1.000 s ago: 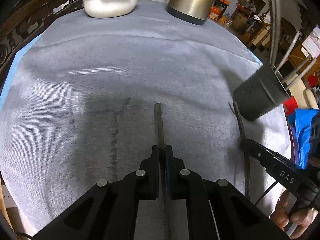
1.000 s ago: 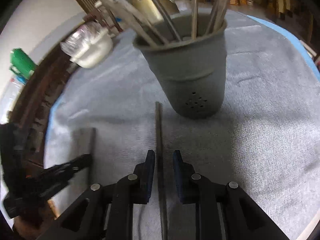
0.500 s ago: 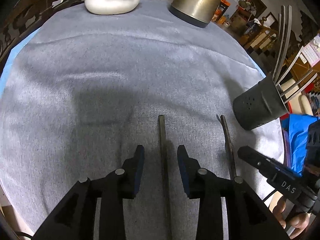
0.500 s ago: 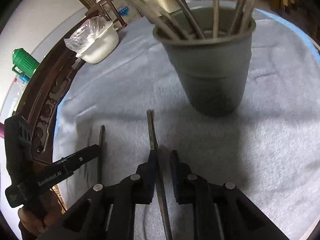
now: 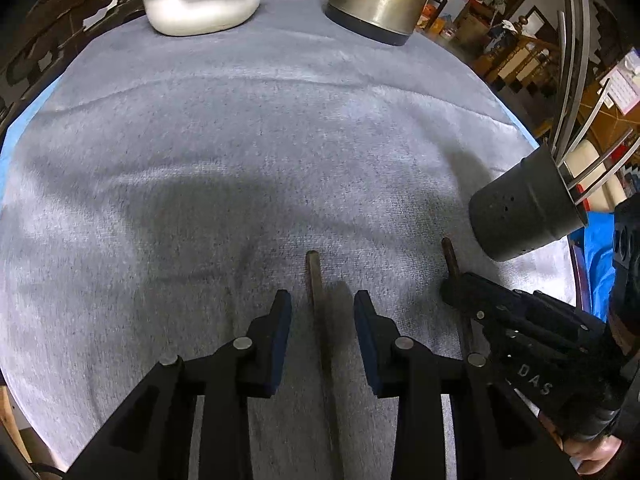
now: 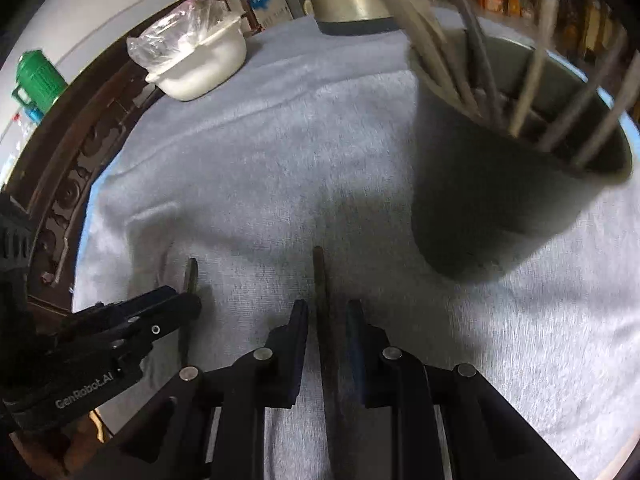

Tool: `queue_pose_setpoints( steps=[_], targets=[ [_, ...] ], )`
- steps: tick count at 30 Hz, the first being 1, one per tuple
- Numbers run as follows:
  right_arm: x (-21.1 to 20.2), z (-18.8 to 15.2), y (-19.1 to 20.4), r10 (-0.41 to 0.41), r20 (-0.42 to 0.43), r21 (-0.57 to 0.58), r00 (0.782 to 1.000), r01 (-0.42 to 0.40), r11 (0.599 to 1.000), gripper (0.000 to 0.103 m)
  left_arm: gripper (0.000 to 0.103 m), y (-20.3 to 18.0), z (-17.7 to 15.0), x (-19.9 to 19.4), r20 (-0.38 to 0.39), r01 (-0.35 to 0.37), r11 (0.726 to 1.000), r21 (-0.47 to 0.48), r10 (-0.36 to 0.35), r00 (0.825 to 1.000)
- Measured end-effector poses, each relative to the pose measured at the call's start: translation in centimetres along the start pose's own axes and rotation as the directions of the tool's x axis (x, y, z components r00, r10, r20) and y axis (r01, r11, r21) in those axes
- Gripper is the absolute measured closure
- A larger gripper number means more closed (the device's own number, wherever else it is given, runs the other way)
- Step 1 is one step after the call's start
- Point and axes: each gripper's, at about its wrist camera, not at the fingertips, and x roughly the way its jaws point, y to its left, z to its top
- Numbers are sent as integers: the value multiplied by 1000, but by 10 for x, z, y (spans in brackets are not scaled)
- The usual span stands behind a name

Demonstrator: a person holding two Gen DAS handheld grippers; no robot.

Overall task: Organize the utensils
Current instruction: 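Close the right tool on the other dark chopstick while the left tool holds its own, then lift both held chopsticks up and carry them over the grey cup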

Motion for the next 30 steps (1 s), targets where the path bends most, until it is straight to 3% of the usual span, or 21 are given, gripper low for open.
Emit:
queue_pose_setpoints(
  steps=[3,7,10,16,21,26,30],
  targets=[
    [3,2,6,-38,-3,-38,999,38,999,95,83,0,7,5,-12,11,1000,1,-11,1000],
    [2,2,1,-22,-3,-43,1000,22,999,97,96,1,11,9,-27,10,1000,-14,-10,1000],
    [-11,3,-1,17,48,-40,999,-15,999,97,97,3,11,7,-18,12,999,-45,-13,1000],
    [-53,4,-2,84,182,-67,980,-73,995,97,98,-7,6,-32,120,28,998,-51,-22,993],
    [-92,-4,-5,146,309,-79,940,-128,989,97,98,-19,6,-79,246,41,999,-20,-34,969],
    [-132,-14,-12,200,432,-93,880,-177,980,97,98,-35,1,-126,369,54,998,27,-60,927],
    [-156,-20,-18,211,509,-96,834,-189,977,97,98,-43,-1,-151,419,68,997,43,-80,904]
  ],
)
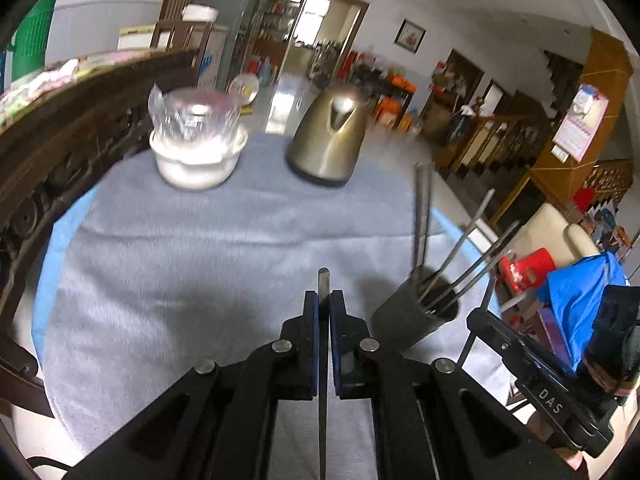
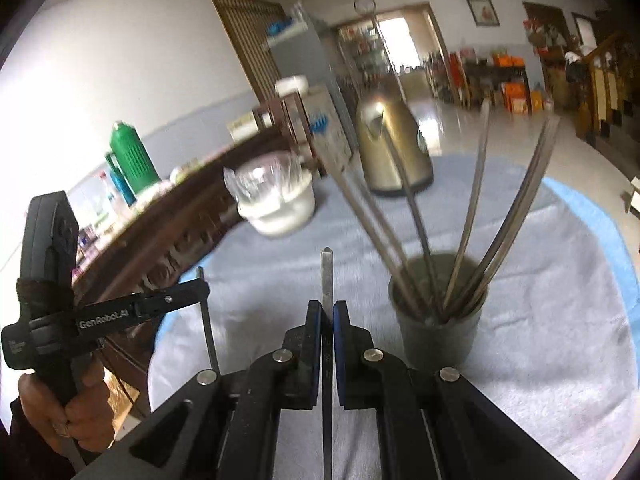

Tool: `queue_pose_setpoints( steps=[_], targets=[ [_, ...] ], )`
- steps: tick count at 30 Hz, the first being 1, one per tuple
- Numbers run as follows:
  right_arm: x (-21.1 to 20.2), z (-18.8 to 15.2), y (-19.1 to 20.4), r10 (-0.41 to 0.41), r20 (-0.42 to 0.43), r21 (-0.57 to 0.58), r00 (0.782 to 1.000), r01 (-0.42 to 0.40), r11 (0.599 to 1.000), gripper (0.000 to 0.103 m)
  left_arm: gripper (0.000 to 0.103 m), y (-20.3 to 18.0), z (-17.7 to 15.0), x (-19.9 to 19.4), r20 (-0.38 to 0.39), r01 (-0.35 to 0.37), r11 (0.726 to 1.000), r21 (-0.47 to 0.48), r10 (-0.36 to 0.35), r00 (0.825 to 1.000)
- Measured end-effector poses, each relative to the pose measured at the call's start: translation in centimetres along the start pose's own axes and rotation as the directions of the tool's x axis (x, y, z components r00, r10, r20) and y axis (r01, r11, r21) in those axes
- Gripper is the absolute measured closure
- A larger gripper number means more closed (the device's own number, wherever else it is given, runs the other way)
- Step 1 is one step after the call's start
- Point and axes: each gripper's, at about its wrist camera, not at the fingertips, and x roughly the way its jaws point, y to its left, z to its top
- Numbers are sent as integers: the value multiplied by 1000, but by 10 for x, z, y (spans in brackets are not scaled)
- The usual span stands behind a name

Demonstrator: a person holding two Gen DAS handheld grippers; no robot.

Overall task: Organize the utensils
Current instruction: 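Lift both held chopsticks up and carry them over the grey cup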

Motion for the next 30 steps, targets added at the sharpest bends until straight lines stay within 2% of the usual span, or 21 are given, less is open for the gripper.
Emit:
queue_pose_setpoints(
  steps=[9,20,25,30],
  targets=[
    [-45,10,-21,-48,128,39,991,44,998,97,98,-27,7,-25,87,8,999,50,-12,996],
    [-76,39,-36,-75,257,75,963,58,995,97,98,-65,33,-48,173,32,994,108,-51,984],
    [-89,59,-38,-73,323,81,944,49,995,97,98,-79,52,-59,225,34,990,138,-65,972],
    [-99,80,-37,-84,399,87,913,54,995,97,98,-97,76,-73,296,45,985,165,-93,951]
  ],
)
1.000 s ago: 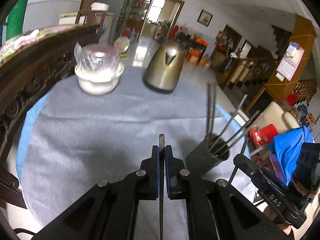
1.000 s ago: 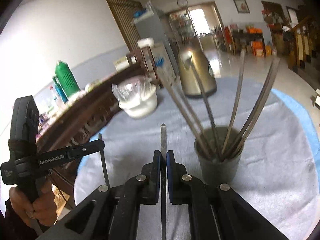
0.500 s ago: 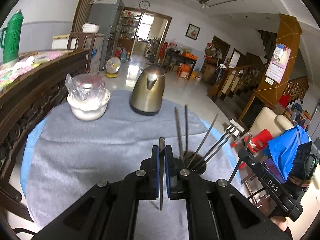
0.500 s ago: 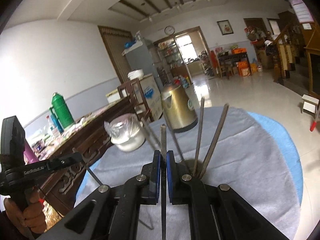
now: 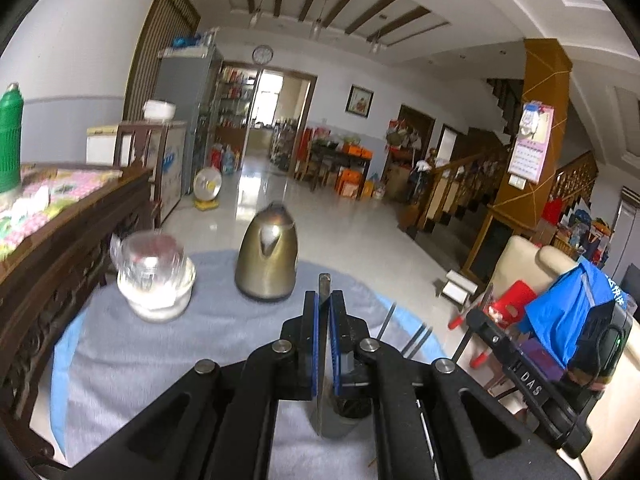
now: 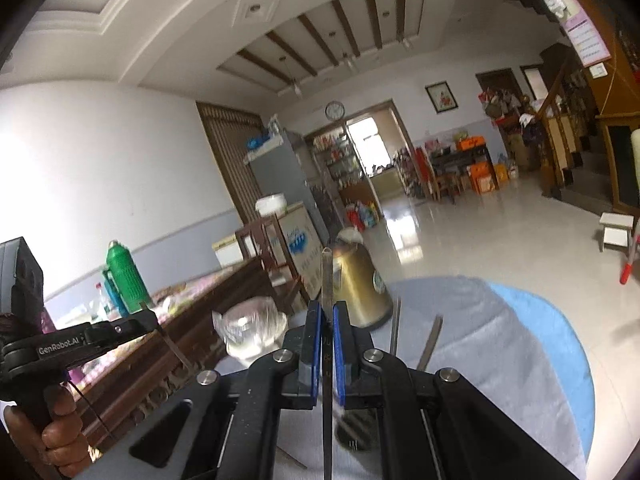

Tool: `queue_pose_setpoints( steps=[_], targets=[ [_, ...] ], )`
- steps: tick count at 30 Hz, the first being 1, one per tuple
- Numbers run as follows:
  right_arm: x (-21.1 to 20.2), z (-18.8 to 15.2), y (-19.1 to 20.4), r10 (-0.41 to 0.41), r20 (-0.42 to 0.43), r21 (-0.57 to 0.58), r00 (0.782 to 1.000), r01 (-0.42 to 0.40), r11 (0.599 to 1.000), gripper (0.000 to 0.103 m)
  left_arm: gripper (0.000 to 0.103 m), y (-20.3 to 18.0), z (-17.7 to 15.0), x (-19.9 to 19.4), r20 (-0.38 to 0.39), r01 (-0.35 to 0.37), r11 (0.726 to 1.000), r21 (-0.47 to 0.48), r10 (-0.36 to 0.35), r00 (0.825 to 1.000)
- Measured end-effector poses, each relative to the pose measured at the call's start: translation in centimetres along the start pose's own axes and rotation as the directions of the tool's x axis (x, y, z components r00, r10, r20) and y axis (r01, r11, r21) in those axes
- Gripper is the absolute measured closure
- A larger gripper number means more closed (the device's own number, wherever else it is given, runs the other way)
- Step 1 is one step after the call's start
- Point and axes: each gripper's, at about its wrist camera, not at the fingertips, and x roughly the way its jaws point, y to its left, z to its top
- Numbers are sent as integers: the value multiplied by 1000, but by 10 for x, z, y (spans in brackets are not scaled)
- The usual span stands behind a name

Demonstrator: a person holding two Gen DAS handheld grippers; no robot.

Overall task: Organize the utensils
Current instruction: 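Lift both held chopsticks up and carry them over the grey cup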

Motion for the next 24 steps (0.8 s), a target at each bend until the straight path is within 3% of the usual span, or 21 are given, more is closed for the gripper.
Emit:
queue_pose_setpoints(
  steps=[7,12,17,24],
  targets=[
    [-2,21,10,-51,142,-26,989,55,998,97,98,-16,24,1,94,45,999,-3,-45,995],
    [7,19,12,-121,216,-36,969,132,991,97,97,-26,16,17,115,42,999,5,-42,992],
    [28,4,4,-180,220,-23,959,190,982,97,97,-24,-5,43,69,35,999,-17,-34,997],
    [53,-18,-6,-200,125,-17,972,204,979,97,97,-17,-32,68,-17,5,999,-32,-6,1000]
  ],
)
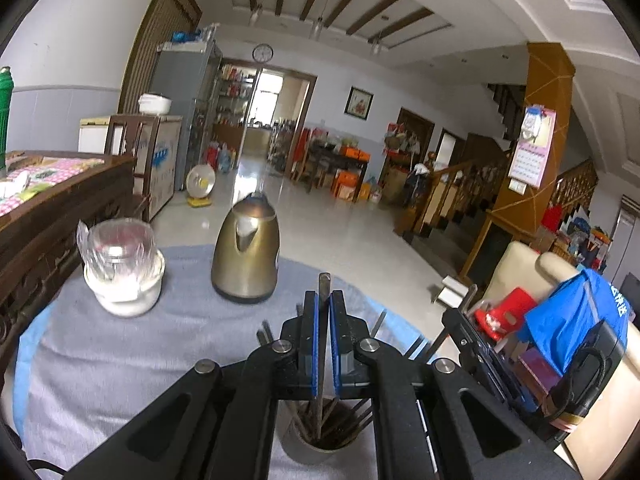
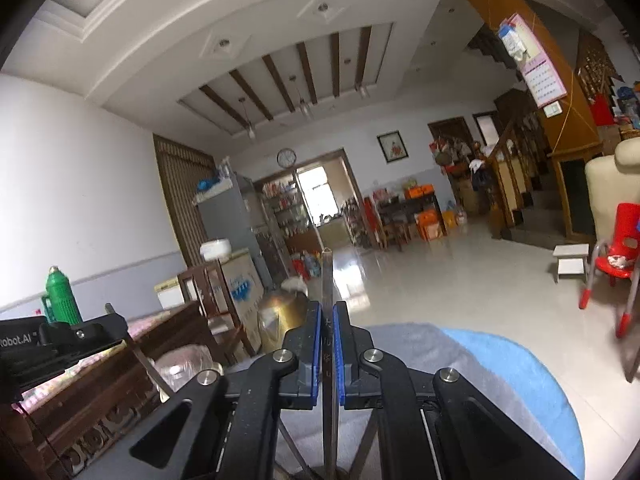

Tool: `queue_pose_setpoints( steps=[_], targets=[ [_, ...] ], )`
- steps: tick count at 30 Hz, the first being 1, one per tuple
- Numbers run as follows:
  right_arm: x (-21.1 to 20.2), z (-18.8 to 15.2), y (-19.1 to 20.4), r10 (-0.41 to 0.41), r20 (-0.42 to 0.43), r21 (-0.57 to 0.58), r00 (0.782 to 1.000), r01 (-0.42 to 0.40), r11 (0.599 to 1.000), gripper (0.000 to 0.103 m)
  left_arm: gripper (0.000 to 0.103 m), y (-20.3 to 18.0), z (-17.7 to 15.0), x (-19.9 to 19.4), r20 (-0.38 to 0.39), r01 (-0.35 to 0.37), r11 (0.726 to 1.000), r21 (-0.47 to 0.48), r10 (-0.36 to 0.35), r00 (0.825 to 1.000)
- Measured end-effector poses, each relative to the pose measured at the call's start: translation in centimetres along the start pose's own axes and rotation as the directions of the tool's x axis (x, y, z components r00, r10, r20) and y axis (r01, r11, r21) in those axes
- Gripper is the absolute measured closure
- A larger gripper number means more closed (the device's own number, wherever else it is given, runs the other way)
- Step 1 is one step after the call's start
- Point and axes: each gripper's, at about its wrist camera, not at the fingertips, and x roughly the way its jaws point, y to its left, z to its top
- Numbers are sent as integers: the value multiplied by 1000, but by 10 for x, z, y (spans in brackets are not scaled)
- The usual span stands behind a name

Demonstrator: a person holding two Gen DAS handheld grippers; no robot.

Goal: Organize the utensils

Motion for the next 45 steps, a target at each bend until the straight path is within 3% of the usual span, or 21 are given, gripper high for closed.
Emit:
queue_pose_setpoints(
  steps=[10,15,17,18,19,20,23,25,34,40,45],
  targets=[
    [-1,-18,-6,52,-149,-13,987,-55,998,97,97,1,-22,3,-113,-7,999,36,11,994],
    [1,-26,-8,96,-235,4,967,-98,995,94,96,3,-33,0,-197,16,998,64,-3,980],
    [0,-27,-8,107,-278,-1,955,-111,994,94,77,3,-39,-5,-234,26,994,102,-2,972],
    [-5,-30,-9,103,-287,-4,952,-109,994,91,54,4,-42,-8,-246,23,992,120,8,969],
    [-7,-30,-10,101,-295,-7,950,-107,994,88,39,5,-43,-11,-247,14,992,128,18,969],
    [-11,-30,-13,104,-305,-5,947,-110,994,79,37,7,-47,-18,-242,-2,990,140,36,970],
    [-27,-26,-22,136,-266,36,954,-131,991,29,33,11,-55,-29,-260,-38,987,158,78,963],
    [-40,-24,-26,145,-227,47,963,-138,989,29,31,16,-58,-33,-273,-63,986,155,103,957],
    [-83,-24,-34,107,-217,49,970,-99,994,30,22,12,-69,-60,-231,-212,957,199,256,939],
    [-102,-23,-17,84,-258,5,962,-85,996,31,15,-1,-72,-93,-128,-346,900,264,388,913],
    [-124,-31,-3,63,-301,-38,952,-78,996,31,9,-9,-78,-124,-51,-406,875,264,433,900]
  ],
)
